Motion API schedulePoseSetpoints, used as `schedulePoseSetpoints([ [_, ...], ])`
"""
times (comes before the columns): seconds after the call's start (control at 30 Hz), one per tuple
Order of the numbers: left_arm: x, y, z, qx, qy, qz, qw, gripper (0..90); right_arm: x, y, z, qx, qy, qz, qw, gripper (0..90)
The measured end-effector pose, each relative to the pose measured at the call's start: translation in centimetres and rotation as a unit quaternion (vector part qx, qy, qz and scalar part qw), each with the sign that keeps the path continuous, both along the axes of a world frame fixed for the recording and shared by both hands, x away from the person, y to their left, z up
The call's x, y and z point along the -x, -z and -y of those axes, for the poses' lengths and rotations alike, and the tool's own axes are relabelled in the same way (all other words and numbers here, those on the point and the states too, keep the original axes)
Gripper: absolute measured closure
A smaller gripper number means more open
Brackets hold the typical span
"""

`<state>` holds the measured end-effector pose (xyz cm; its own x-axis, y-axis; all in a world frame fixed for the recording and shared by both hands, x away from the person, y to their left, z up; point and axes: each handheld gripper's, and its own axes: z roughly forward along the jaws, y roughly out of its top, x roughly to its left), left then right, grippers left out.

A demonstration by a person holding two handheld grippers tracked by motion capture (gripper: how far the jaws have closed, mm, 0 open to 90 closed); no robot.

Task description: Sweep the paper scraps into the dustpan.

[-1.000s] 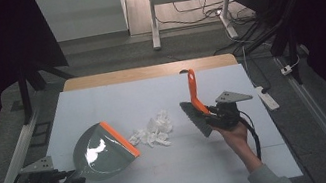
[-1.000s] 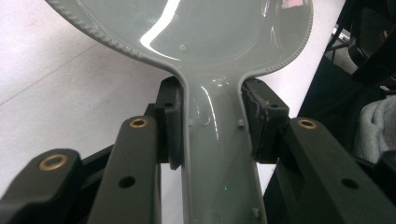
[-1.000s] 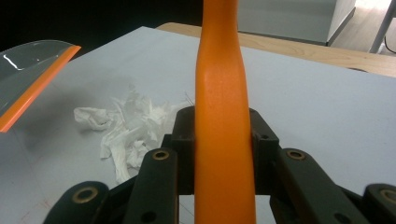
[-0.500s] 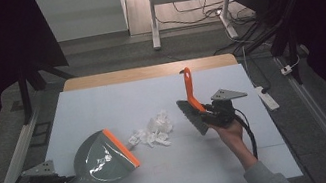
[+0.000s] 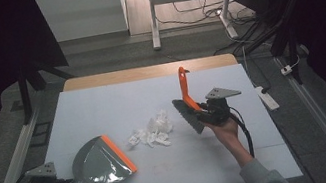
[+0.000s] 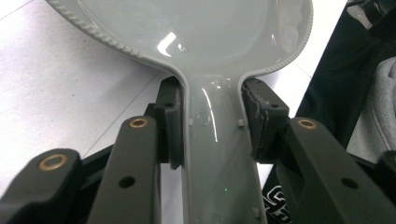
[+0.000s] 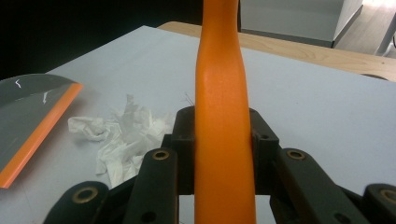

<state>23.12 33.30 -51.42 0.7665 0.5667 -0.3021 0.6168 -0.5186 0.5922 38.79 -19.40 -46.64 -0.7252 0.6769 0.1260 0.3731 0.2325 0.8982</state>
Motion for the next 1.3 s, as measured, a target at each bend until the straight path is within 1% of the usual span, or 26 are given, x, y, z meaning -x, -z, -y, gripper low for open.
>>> schedulePoseSetpoints([
  [0.1, -0.4, 0.2, 0.4, 0.005, 0.003, -0.001, 1.0, 61.2, -0.1, 0.0, -0.2, 0.0, -0.001, -0.001, 1.0, 69.9],
  [0.2, -0.8, 0.2, 1.1, 0.003, 0.017, -0.001, 0.9999, 61.2, -0.4, 0.0, -0.6, 0.003, -0.001, -0.001, 1.0, 69.9],
  [0.33, -1.2, 0.5, 1.8, 0.002, 0.026, -0.01, 0.9996, 61.2, -0.8, 0.0, -1.3, 0.007, -0.001, -0.002, 1.0, 69.9],
  [0.43, -1.3, 0.7, 1.8, 0.0, 0.031, -0.014, 0.9994, 61.2, -1.1, -0.1, -1.6, 0.007, -0.001, -0.002, 1.0, 69.9],
  [0.53, -1.4, 0.8, 1.8, 0.005, 0.032, -0.017, 0.9993, 61.2, -1.6, -0.3, -2.6, 0.004, -0.003, 0.0, 1.0, 69.9],
  [0.57, -1.4, 0.8, 1.8, 0.005, 0.032, -0.016, 0.9993, 61.2, -1.6, -0.3, -2.6, 0.004, -0.003, 0.0, 1.0, 69.9],
  [0.67, -1.5, 0.9, 2.0, 0.003, 0.037, -0.017, 0.9992, 61.2, -2.6, -0.3, -3.6, 0.01, 0.002, -0.004, 0.9999, 69.9],
  [0.7, -1.6, 0.9, 2.0, 0.005, 0.037, -0.019, 0.9991, 61.2, -2.6, -0.3, -3.6, 0.01, 0.002, -0.004, 0.9999, 69.9],
  [0.73, -1.6, 0.9, 2.1, 0.005, 0.037, -0.019, 0.9991, 61.2, -2.8, -0.2, -3.8, 0.014, 0.004, -0.006, 0.9999, 69.9],
  [0.77, -1.7, 1.0, 2.1, 0.005, 0.037, -0.02, 0.9991, 61.2, -3.2, -0.1, -4.2, 0.023, 0.007, -0.01, 0.9997, 69.9],
  [0.8, -1.7, 1.0, 2.1, 0.005, 0.037, -0.021, 0.9991, 61.2, -3.4, 0.0, -4.4, 0.031, 0.01, -0.01, 0.9994, 69.9],
  [0.87, -1.8, 1.1, 2.2, 0.003, 0.036, -0.022, 0.9991, 61.2, -3.5, 0.2, -4.5, 0.034, 0.012, -0.011, 0.9993, 69.9],
  [0.93, -1.9, 1.1, 2.3, 0.002, 0.039, -0.024, 0.999, 61.2, -4.0, 0.6, -4.6, 0.039, 0.023, -0.019, 0.9988, 69.9],
  [0.97, -1.9, 1.1, 2.4, 0.003, 0.038, -0.024, 0.999, 61.2, -4.0, 0.6, -4.6, 0.039, 0.023, -0.019, 0.9988, 69.9],
  [1.0, -1.9, 1.1, 2.4, 0.002, 0.038, -0.022, 0.999, 61.2, -4.4, 0.9, -4.6, 0.04, 0.031, -0.026, 0.9984, 69.9],
  [1.03, -1.9, 1.1, 2.5, 0.002, 0.038, -0.022, 0.999, 61.2, -4.4, 0.9, -4.6, 0.04, 0.031, -0.026, 0.9984, 69.9],
  [1.17, -2.1, 1.2, 2.6, 0.002, 0.039, -0.024, 0.9989, 61.2, -5.1, 1.7, -4.7, 0.046, 0.038, -0.041, 0.9974, 69.9],
  [1.3, -2.2, 1.2, 2.7, 0.002, 0.04, -0.024, 0.9989, 61.2, -5.5, 2.0, -5.0, 0.046, 0.041, -0.046, 0.997, 70.0],
])
